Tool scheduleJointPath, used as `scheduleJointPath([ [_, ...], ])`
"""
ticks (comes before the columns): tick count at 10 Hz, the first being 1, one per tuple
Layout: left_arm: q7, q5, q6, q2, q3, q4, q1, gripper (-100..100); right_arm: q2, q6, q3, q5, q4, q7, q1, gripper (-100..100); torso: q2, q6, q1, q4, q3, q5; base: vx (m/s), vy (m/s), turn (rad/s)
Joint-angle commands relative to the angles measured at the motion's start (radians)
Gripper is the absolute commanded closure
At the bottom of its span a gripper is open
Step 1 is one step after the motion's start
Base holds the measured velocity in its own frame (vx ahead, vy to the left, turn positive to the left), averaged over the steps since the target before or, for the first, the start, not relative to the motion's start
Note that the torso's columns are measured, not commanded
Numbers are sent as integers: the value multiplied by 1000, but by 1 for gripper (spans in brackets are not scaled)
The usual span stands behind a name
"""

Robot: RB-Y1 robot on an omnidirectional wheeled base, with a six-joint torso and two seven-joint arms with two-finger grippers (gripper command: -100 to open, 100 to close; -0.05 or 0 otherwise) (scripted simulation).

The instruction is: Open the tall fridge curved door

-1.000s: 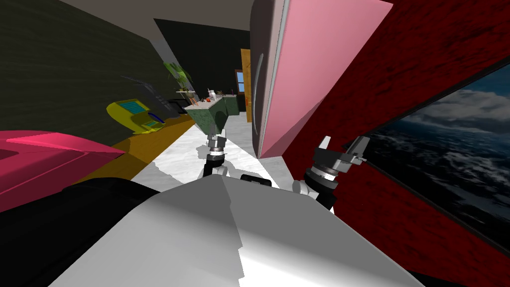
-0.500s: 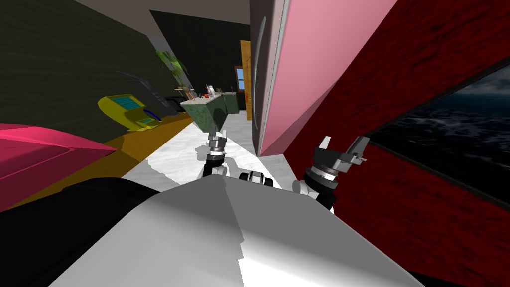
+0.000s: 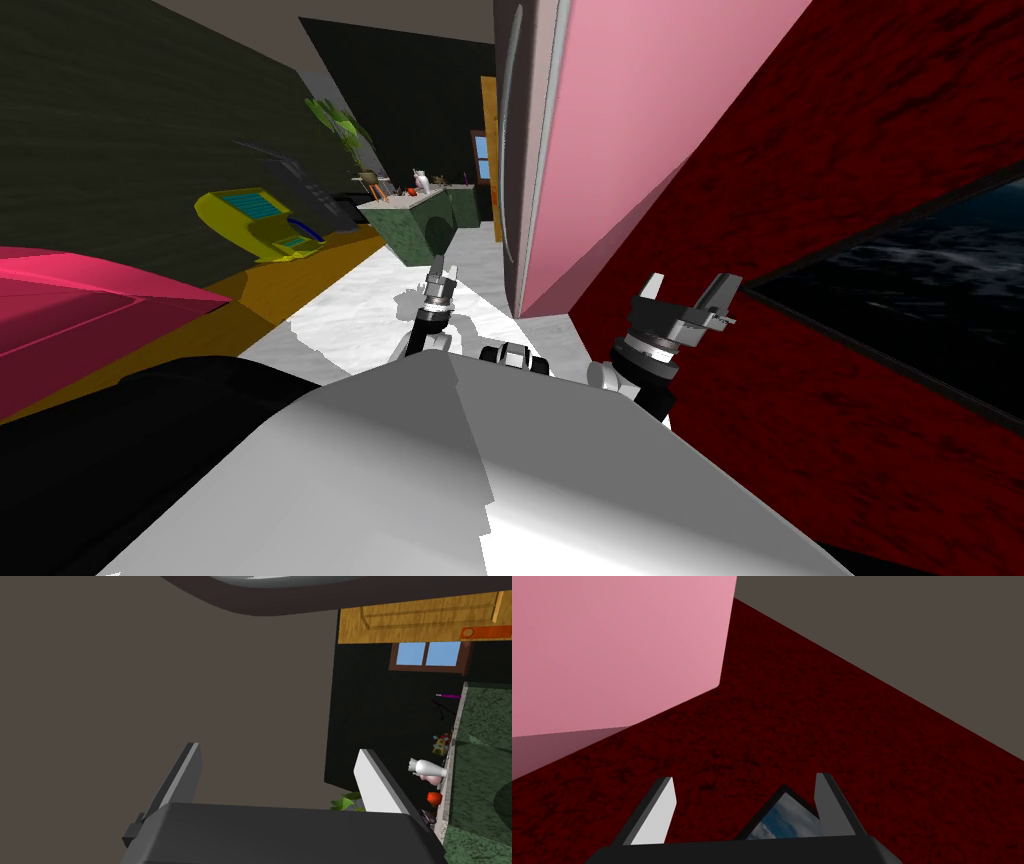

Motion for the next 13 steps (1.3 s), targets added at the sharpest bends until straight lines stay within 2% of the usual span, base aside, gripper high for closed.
scheduleJointPath([
  [1, -30, -16, 12, 6, 20, 61, -24, -100, 0, 0, 0, 0, 0, 0, 0, 0, 1, 0, 1, 0, 1, 0, 172, -127, 42],
  [7, -83, -44, 31, -12, 63, 186, -70, -100, 0, 0, 0, 0, 0, 0, 0, 0, 4, 0, 4, 1, 2, 1, 168, -106, 37],
  [13, -129, -69, 48, 0, 101, 295, -110, -100, 0, 0, 0, 0, 0, 0, 0, 0, 1, 0, 1, 0, 0, 0, 135, -94, 32],
])
